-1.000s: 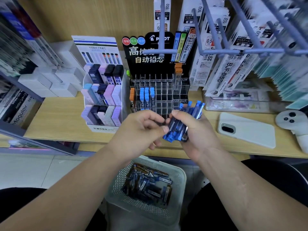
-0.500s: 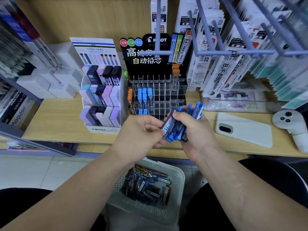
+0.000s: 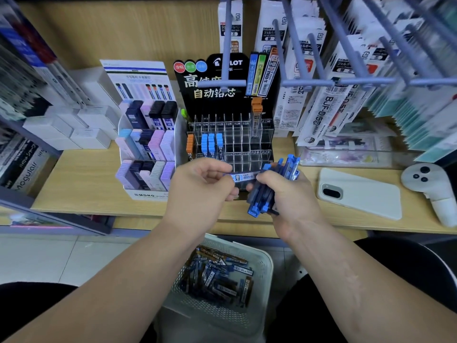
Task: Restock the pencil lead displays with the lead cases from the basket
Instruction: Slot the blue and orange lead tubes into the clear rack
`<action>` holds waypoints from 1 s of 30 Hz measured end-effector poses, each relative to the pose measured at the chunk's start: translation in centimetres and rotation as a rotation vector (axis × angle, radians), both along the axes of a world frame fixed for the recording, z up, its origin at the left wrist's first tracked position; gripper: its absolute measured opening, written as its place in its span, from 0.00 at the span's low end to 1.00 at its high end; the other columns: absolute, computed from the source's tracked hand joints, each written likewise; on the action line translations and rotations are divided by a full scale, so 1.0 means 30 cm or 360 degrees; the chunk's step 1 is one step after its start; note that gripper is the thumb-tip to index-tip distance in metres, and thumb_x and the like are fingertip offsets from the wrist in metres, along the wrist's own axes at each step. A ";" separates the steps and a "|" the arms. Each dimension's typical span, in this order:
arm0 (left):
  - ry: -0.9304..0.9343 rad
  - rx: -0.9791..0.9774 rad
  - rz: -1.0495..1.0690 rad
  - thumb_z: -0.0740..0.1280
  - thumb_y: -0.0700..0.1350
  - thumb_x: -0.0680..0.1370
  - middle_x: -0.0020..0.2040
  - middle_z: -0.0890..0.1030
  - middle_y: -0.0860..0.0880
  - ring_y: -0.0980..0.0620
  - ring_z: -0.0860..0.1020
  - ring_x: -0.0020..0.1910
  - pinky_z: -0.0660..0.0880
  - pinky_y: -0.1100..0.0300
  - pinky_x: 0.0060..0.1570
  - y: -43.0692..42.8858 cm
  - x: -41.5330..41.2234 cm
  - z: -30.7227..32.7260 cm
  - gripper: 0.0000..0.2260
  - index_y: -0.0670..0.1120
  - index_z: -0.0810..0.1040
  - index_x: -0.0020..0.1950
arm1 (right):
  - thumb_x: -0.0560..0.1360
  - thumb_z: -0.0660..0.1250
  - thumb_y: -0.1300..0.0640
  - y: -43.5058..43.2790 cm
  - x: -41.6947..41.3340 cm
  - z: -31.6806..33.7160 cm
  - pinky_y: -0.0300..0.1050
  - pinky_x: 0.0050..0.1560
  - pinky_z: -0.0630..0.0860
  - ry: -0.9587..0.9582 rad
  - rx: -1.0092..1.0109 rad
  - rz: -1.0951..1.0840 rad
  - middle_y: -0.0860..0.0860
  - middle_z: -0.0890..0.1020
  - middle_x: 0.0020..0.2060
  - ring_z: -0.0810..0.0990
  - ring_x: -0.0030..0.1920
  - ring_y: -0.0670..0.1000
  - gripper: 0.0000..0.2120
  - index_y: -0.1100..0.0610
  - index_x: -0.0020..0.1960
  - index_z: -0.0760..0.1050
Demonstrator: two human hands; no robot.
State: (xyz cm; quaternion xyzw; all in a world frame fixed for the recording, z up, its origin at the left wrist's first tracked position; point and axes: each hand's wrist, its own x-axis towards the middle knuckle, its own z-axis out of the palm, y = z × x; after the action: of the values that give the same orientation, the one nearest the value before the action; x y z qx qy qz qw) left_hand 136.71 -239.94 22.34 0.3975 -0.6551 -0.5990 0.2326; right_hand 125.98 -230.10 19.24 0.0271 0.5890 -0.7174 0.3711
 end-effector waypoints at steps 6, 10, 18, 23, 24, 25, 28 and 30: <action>0.0164 0.0004 0.0151 0.69 0.29 0.72 0.34 0.82 0.47 0.47 0.84 0.37 0.81 0.58 0.39 0.017 -0.068 0.036 0.10 0.43 0.82 0.45 | 0.73 0.68 0.70 0.036 -0.026 0.019 0.49 0.35 0.79 -0.0029 -0.0086 -0.0081 0.60 0.82 0.41 0.82 0.34 0.56 0.12 0.59 0.53 0.74; 0.0301 -0.0157 0.0191 0.68 0.28 0.74 0.38 0.82 0.47 0.47 0.83 0.39 0.82 0.57 0.45 0.002 -0.131 0.072 0.13 0.46 0.82 0.46 | 0.73 0.69 0.72 0.066 -0.047 0.040 0.49 0.35 0.78 -0.0093 -0.0174 -0.0157 0.59 0.78 0.38 0.79 0.33 0.56 0.13 0.58 0.49 0.71; 0.0195 -0.0879 0.0074 0.73 0.38 0.73 0.41 0.82 0.58 0.58 0.81 0.38 0.82 0.53 0.50 -0.118 -0.293 0.103 0.15 0.60 0.79 0.44 | 0.73 0.69 0.71 0.135 -0.062 0.047 0.52 0.42 0.78 -0.0073 -0.0235 -0.0147 0.58 0.78 0.38 0.81 0.33 0.54 0.13 0.57 0.51 0.72; 0.0026 -0.1167 -0.0058 0.72 0.38 0.76 0.40 0.80 0.58 0.68 0.77 0.34 0.78 0.69 0.48 -0.183 -0.350 0.095 0.09 0.53 0.80 0.48 | 0.73 0.69 0.70 0.174 -0.041 0.049 0.50 0.37 0.76 -0.0027 -0.0231 -0.0036 0.59 0.78 0.38 0.79 0.33 0.55 0.12 0.55 0.48 0.71; -0.0014 -0.1235 -0.0097 0.71 0.38 0.76 0.41 0.80 0.55 0.68 0.77 0.35 0.76 0.73 0.47 -0.188 -0.354 0.097 0.08 0.51 0.82 0.50 | 0.73 0.69 0.70 0.180 -0.036 0.049 0.49 0.36 0.76 -0.0015 -0.0225 -0.0015 0.60 0.77 0.38 0.79 0.32 0.56 0.12 0.55 0.48 0.71; -0.0053 -0.1311 -0.0133 0.71 0.38 0.77 0.44 0.81 0.53 0.68 0.77 0.36 0.74 0.76 0.46 -0.191 -0.358 0.097 0.07 0.48 0.83 0.52 | 0.73 0.69 0.70 0.185 -0.032 0.047 0.50 0.36 0.76 -0.0004 -0.0219 -0.0005 0.61 0.77 0.38 0.79 0.32 0.56 0.12 0.56 0.48 0.71; -0.0113 -0.1497 -0.0192 0.71 0.39 0.77 0.48 0.81 0.50 0.62 0.77 0.38 0.75 0.72 0.50 -0.190 -0.376 0.097 0.07 0.45 0.85 0.53 | 0.73 0.70 0.70 0.193 -0.023 0.040 0.52 0.38 0.75 0.0025 -0.0208 -0.0010 0.62 0.77 0.39 0.79 0.32 0.57 0.13 0.56 0.49 0.71; -0.0136 -0.1549 -0.0204 0.70 0.39 0.77 0.48 0.82 0.49 0.55 0.78 0.41 0.78 0.60 0.54 -0.181 -0.392 0.097 0.08 0.46 0.85 0.54 | 0.73 0.70 0.70 0.194 -0.019 0.039 0.51 0.37 0.75 0.0032 -0.0204 -0.0013 0.61 0.77 0.38 0.79 0.32 0.57 0.13 0.56 0.49 0.71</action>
State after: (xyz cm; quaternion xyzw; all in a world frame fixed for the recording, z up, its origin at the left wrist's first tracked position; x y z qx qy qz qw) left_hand 124.96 -245.38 25.24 0.2258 -0.8910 -0.2196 0.3270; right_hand 125.40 -224.29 20.42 -0.0014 0.5454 -0.7554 0.3632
